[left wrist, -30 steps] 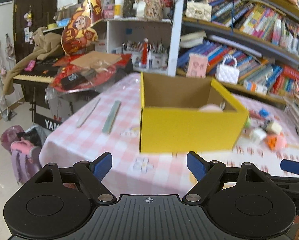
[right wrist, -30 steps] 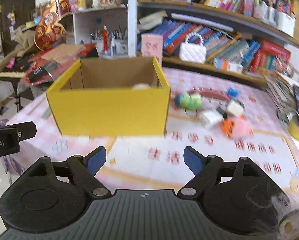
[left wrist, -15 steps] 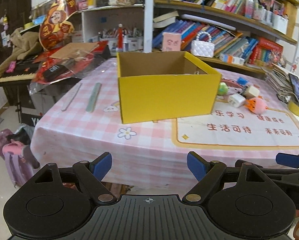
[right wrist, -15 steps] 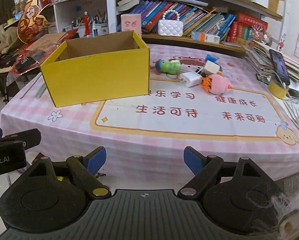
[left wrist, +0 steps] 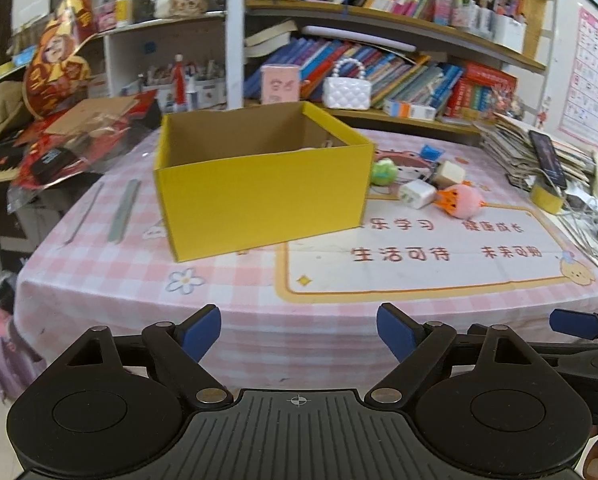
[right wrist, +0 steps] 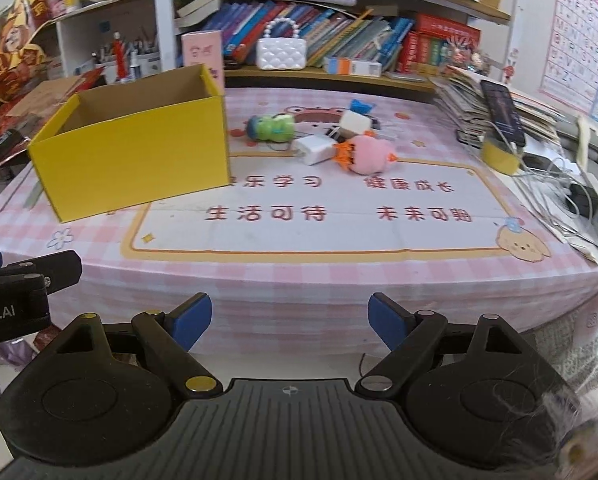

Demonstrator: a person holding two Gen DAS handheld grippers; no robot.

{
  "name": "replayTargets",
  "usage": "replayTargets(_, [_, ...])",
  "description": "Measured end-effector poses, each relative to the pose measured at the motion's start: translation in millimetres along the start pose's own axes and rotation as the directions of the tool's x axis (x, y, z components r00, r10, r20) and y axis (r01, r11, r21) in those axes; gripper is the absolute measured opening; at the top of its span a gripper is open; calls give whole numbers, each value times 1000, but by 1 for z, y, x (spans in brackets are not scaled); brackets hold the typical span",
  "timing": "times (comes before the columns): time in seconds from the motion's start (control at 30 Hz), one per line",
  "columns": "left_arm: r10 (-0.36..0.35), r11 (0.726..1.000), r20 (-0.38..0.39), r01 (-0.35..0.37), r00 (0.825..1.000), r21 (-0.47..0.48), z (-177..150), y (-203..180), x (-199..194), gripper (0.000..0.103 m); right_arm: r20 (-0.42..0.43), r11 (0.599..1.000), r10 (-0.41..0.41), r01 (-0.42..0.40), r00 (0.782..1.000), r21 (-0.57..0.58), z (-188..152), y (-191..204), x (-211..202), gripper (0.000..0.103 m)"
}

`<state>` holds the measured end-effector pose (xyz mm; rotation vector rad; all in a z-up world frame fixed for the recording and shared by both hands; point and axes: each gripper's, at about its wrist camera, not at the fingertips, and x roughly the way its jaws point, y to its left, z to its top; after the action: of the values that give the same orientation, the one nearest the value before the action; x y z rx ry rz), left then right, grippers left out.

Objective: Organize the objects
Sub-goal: 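Withdraw both grippers from the box back toward the table items, then grasp the pink chick plush with the right gripper while the left gripper approaches the white charger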

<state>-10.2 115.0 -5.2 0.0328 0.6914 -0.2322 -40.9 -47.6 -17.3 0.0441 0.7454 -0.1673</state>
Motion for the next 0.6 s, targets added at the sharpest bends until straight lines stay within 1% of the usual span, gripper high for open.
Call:
replayTargets(0.2, [-36,998,-6,36,999,43,11,-23,15,89,3,998,-49,49,999,41,4,-22,4,85])
replayTargets(0.33, [-57,996,-14,58,998,66,19,-42,27,91,-1,995,-66,66,998,75,10,-43,10,85])
replayTargets(0.6, [-91,987,-38,95,995,129,37,-84,56,92,-24,986,-106,108,994,125,25,-85,31,85])
